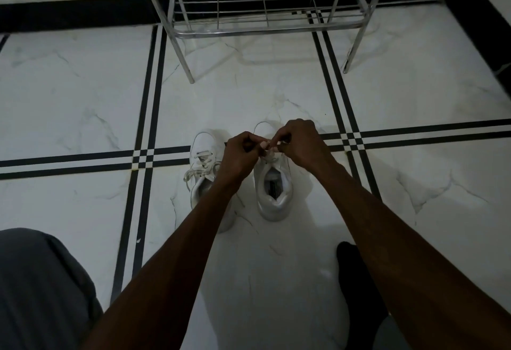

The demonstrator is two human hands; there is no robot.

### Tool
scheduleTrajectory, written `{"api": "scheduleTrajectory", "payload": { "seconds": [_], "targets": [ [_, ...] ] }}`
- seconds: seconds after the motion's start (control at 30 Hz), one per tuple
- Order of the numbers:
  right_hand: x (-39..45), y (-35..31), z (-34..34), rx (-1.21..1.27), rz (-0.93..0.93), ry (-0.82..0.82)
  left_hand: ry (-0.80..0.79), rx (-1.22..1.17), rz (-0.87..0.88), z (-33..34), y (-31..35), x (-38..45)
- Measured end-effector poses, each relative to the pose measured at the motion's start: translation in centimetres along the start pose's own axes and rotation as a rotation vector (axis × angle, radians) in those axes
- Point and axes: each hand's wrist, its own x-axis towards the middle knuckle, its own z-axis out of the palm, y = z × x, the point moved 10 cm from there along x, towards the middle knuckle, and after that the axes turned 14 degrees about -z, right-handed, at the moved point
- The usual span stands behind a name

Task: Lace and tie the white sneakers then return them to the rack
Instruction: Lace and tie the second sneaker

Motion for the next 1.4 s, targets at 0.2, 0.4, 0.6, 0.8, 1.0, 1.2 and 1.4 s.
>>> {"api": "scheduleTrajectory", "payload": {
  "seconds": [0.2,0.4,0.6,0.8,1.0,1.2,1.4],
  "targets": [
    [-1.1,0.5,-1.4,0.074,0.073,0.242,-0.031,0.04,0.048,0.3,1.1,-0.3],
    [-1.8,2.8,0.1,0.431,0.287,0.292,-0.047,0.223,0.136,0.9,2.3,-0.5],
    [-4.1,4.0,0.9,0.678,0.439,0.24,0.193,0.434,0.116,-1.6,1.4,-0.4],
    [-10.4,10.1,-0.5,0.574,0.764,0.397,0.371,0.684,0.001,-5.0,-0.5,-1.0],
    [-10.9,11.6,1.4,0.58,0.902,0.377,0.424,0.654,-0.031,-5.7,-1.8,-1.4],
    [-12.5,12.4,1.9,0.56,1.015,0.388,0.451,0.635,-0.083,-5.8,-1.7,-2.2],
    [-11.7,9.7,1.0,0.66,0.778,0.3,0.42,0.559,-0.054,-6.7,-2.0,-2.3]
  ]
}}
